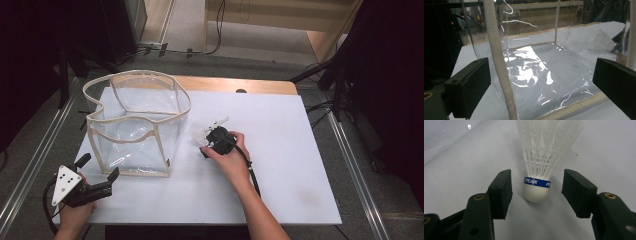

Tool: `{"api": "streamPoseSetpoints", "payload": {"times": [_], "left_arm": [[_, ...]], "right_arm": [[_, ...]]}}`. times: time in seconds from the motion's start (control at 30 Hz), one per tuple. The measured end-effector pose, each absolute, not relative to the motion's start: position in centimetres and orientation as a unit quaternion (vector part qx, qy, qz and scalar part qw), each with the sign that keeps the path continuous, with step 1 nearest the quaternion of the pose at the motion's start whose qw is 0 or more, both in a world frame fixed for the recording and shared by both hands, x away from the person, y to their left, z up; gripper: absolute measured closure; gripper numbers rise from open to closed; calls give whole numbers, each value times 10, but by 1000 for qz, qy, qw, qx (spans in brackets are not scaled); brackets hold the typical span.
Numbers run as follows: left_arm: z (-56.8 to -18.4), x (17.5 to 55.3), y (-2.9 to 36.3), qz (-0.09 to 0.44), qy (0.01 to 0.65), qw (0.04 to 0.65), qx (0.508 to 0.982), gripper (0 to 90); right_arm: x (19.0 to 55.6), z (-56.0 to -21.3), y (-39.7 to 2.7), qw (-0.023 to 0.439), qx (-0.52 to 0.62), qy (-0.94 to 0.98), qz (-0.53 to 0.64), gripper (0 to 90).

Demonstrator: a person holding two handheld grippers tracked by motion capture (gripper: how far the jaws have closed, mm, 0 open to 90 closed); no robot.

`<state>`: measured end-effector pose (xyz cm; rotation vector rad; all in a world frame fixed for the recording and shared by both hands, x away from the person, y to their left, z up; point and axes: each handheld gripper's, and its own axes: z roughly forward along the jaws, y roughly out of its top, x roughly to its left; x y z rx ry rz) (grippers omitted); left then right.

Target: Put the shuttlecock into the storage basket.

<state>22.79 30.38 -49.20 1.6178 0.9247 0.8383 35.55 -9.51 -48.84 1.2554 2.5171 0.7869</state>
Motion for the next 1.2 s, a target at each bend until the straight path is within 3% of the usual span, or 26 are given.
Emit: {"api": "streamPoseSetpoints", "payload": {"times": [0.37,0.57,1.2], "left_arm": [[-492,228,303,350,385,521,676,23],[-492,228,303,351,384,521,677,23],[-492,228,303,351,384,520,677,23]], "right_arm": [[356,-496,-92,108,437,855,259,492],[358,-495,-96,106,442,851,263,611],[357,-486,-105,102,440,845,285,621]]}}
